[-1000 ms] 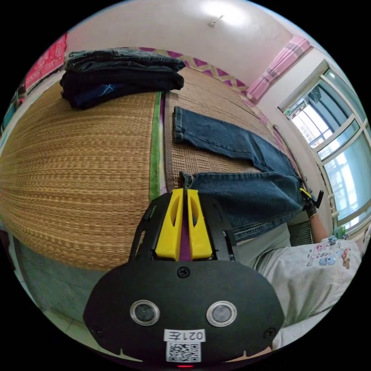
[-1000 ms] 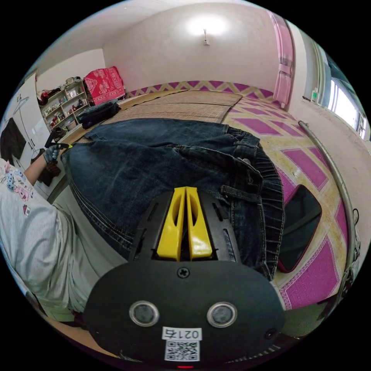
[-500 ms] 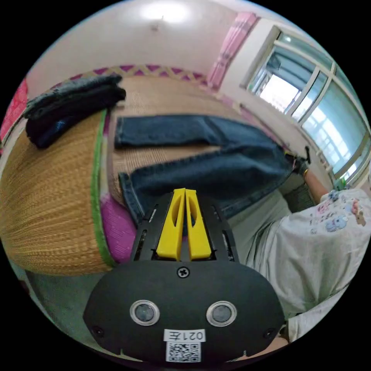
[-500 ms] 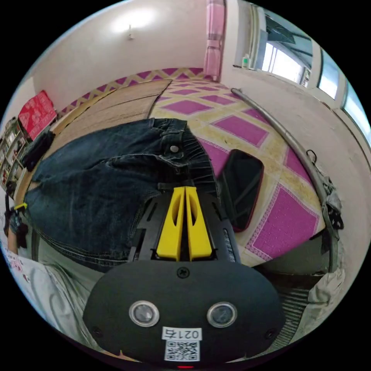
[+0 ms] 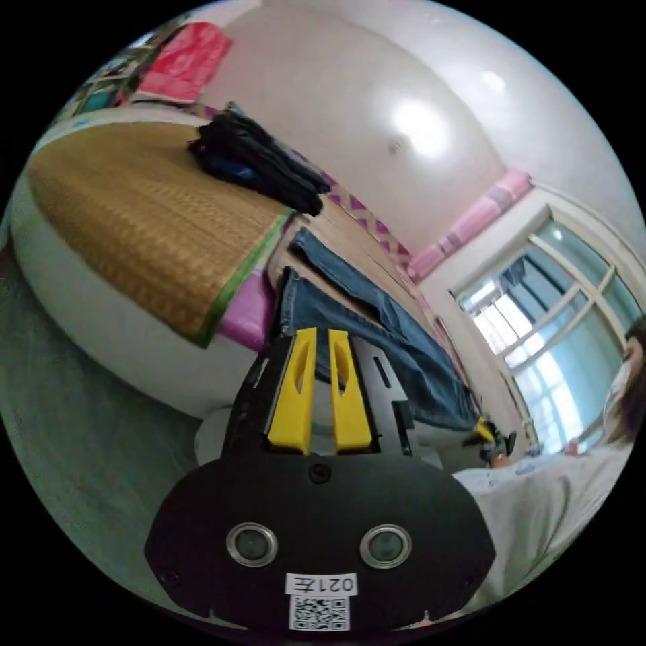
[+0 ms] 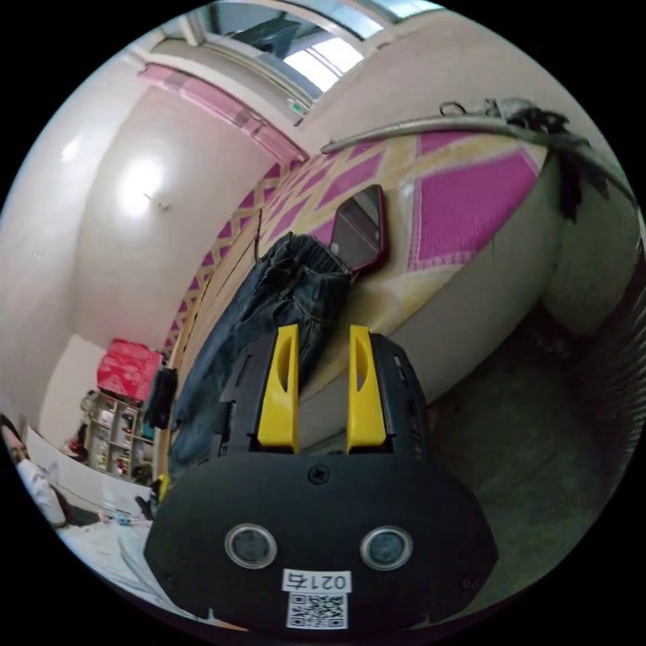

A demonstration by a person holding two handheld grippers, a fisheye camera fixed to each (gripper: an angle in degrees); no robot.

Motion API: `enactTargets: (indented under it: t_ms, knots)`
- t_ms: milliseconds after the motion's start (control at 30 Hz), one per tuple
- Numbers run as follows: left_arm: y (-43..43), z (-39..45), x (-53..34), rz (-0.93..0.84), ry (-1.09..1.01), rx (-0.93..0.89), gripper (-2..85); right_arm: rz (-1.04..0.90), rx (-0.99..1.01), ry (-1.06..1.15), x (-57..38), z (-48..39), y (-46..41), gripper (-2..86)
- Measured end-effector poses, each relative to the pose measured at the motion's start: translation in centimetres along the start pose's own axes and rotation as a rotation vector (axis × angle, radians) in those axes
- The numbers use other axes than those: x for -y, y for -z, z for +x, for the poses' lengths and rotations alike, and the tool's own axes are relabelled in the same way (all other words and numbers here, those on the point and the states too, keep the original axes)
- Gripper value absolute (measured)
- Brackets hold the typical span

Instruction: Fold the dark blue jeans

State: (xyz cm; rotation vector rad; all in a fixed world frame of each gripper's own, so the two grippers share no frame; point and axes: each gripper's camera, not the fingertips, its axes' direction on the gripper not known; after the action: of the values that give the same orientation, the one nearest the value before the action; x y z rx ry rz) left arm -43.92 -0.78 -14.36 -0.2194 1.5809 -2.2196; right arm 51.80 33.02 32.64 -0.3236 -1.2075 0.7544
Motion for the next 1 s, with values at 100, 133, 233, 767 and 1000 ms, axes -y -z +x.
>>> enactTargets:
  t_ms: [100, 133, 233, 767, 1000]
  knots:
    - [0.3, -1.5, -0.4, -0.009, 0.13, -0.051, 9.1, -0.028, 0.102, -0.051, 0.7, 0.6, -0.4, 10.6]
    - [0.3, -2.1, -0.5, -0.009, 0.181, -0.085, 9.9, -0.046, 0.139, -0.07, 1.1, 0.6, -0.7, 11.0]
    - [-0.4, -3.5, -0.4, -0.028, 0.259, -0.157, 11.2, -0.08, 0.217, -0.121, 2.0, 1.0, -1.5, 11.3]
    - [-0.5, -8.1, 1.5, 0.013, 0.403, -0.268, 10.9, -0.074, 0.265, -0.151, 5.1, 2.7, -0.9, 9.2]
    - [-0.7, -8.8, 2.4, -0.008, 0.402, -0.282, 8.1, -0.077, 0.287, -0.166, 6.0, 2.8, -1.4, 8.9]
